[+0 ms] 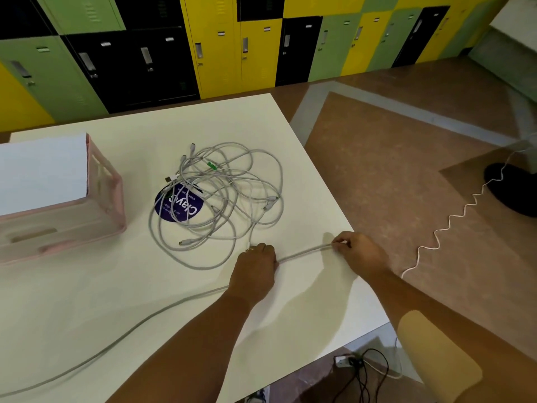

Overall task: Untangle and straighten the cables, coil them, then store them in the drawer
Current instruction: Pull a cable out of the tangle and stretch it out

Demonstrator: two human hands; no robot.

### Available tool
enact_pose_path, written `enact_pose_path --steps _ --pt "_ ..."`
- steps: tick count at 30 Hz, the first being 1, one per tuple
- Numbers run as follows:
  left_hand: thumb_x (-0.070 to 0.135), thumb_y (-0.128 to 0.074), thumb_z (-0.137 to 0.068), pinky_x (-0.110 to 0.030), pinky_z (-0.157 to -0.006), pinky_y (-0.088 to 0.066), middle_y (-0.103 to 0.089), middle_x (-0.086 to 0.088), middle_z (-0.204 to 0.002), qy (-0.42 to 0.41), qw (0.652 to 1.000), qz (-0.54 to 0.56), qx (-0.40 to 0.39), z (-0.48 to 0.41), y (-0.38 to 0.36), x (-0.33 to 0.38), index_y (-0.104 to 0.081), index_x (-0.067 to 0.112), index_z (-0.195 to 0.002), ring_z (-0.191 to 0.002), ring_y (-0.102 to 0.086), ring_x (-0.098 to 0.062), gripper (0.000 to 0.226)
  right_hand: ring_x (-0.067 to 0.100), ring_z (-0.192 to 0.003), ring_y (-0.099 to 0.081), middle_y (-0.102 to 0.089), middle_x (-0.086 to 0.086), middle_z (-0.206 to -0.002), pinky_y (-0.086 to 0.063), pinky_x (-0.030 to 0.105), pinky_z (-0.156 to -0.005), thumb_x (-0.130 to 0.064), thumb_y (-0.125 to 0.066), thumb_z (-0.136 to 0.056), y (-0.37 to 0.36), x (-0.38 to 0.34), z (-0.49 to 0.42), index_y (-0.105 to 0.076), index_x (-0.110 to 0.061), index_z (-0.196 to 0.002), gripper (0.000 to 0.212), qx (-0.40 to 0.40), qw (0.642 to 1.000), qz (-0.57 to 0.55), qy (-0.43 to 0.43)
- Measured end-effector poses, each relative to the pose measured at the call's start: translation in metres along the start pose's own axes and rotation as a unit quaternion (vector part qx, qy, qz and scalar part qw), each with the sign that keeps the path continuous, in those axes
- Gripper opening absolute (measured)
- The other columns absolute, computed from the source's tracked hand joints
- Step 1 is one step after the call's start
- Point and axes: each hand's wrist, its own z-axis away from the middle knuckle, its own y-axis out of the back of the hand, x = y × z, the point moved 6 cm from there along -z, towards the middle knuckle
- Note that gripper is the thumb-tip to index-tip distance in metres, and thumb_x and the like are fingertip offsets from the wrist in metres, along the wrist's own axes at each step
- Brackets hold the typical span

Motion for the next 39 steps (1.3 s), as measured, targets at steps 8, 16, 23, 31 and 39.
enact_pose_path --steps 8,16,23,31,39 --pt "0.031 -0.046 -0.099 -0.033 -0.075 -0.042 -0.060 -0.001 -0.102 0.005 1.000 0.017 0.000 -0.001 0.002 0.000 -0.057 0.017 -0.103 -0.092 -0.059 -0.022 0.018 0.025 -0.088 -0.062 -0.069 0.002 -0.097 -0.047 0.030 -0.071 -0.019 -0.055 -0.097 0.007 0.011 -0.016 -0.072 -0.024 -0.099 0.018 0.030 0.998 0.049 0.009" --pt "0.030 -0.048 -0.099 -0.035 -0.080 -0.047 -0.061 -0.002 -0.101 0.011 0.999 0.038 -0.008 -0.003 0.004 -0.001 -0.058 0.015 -0.103 -0.093 -0.059 -0.023 0.018 0.029 -0.102 -0.053 -0.065 -0.001 -0.104 -0.040 0.038 -0.089 -0.016 -0.054 -0.094 0.027 0.008 -0.022 -0.074 -0.030 -0.095 0.024 0.086 0.976 0.197 0.025" --pt "0.029 -0.049 -0.099 -0.035 -0.080 -0.047 -0.061 -0.003 -0.101 0.020 0.998 0.054 -0.015 -0.004 0.005 -0.002 -0.058 0.015 -0.102 -0.092 -0.059 -0.023 0.017 0.021 -0.079 -0.045 -0.060 0.009 -0.099 -0.035 0.026 -0.071 0.003 -0.057 -0.087 0.018 0.007 -0.027 -0.071 -0.010 -0.096 0.021 0.080 0.988 0.135 0.000" --pt "0.022 -0.052 -0.097 -0.034 -0.081 -0.049 -0.062 -0.002 -0.099 0.008 0.996 0.083 0.004 0.000 0.005 -0.004 -0.062 0.016 -0.102 -0.089 -0.060 -0.022 0.013 0.029 -0.075 -0.051 -0.059 0.012 -0.080 -0.043 0.030 -0.066 0.006 -0.052 -0.085 0.018 0.011 -0.025 -0.066 -0.005 -0.088 0.019 0.080 0.990 0.112 -0.039" --pt "0.007 -0.051 -0.089 -0.037 -0.081 -0.050 -0.061 -0.001 -0.101 0.001 0.992 0.127 0.020 0.007 0.005 -0.007 -0.065 0.017 -0.104 -0.088 -0.060 -0.023 0.023 0.031 -0.076 -0.053 -0.060 0.013 -0.083 -0.042 0.032 -0.069 0.002 -0.045 -0.088 0.010 0.030 -0.030 -0.063 -0.008 -0.093 0.021 0.086 0.992 0.058 -0.078"
